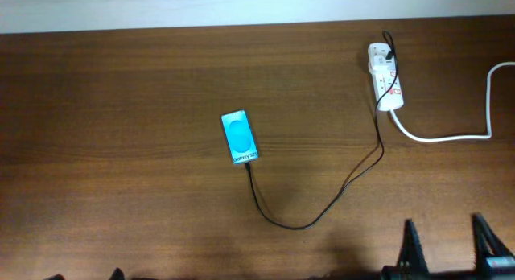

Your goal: Plug charger to phone and switch on socket

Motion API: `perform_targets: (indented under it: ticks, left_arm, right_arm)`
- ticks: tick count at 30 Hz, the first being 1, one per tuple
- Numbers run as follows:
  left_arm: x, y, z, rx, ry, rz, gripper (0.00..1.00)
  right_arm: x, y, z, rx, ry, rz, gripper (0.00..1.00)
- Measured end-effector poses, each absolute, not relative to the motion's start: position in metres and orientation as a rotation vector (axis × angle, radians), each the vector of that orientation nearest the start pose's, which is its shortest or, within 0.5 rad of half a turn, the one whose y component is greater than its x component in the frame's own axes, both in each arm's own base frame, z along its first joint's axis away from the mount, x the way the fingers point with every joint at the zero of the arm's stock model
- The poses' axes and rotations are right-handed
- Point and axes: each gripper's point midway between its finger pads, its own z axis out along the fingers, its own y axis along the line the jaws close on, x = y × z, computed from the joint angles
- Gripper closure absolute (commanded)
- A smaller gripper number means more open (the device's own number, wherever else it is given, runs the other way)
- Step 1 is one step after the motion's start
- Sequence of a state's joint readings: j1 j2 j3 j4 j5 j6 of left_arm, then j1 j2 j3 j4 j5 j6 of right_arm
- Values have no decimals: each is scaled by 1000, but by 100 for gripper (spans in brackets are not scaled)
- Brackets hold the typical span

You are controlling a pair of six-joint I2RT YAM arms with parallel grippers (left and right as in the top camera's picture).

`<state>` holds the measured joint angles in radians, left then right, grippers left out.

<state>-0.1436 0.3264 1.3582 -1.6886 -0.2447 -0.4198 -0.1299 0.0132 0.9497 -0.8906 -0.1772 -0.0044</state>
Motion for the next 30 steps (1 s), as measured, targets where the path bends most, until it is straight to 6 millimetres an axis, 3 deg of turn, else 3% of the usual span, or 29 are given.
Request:
perform_targets:
  ticks: [1,2,3,4,5,8,16,24,26,28,30]
  left_arm:
    - [41,36,293,-435,2161,-42,1]
    - [40,36,292,-435,2163,-40,1]
    - [41,36,292,-435,2160,-41,1]
    - [41,36,292,-435,2161,-41,1]
    - [41,36,292,-434,2162,-42,1]
    - [41,36,292,-435,2161,-41,1]
    - [41,36,292,-435,2161,-42,1]
    - [41,36,292,-435,2161,-42,1]
    - [41,36,292,-435,2161,-42,1]
    - [41,36,292,-435,2161,-42,1]
    - [41,36,292,-435,2161,-42,1]
  right_arm:
    - [113,22,376,-72,1422,56,2]
    - [129,23,373,-70,1397,91,2]
    - [152,22,347,-37,1444,152,2]
    - [169,21,338,-18,1429,187,2]
    - [180,21,340,-2,1367,220,2]
    - [203,15,320,70,1314,291,2]
    - [231,-21,257,260,1345,195,1]
    - [241,-36,218,319,1364,119,2]
    - [243,-37,202,290,1439,63,2]
    - [244,-37,169,237,1582,-20,2]
    - [243,-40,160,213,1625,-68,2]
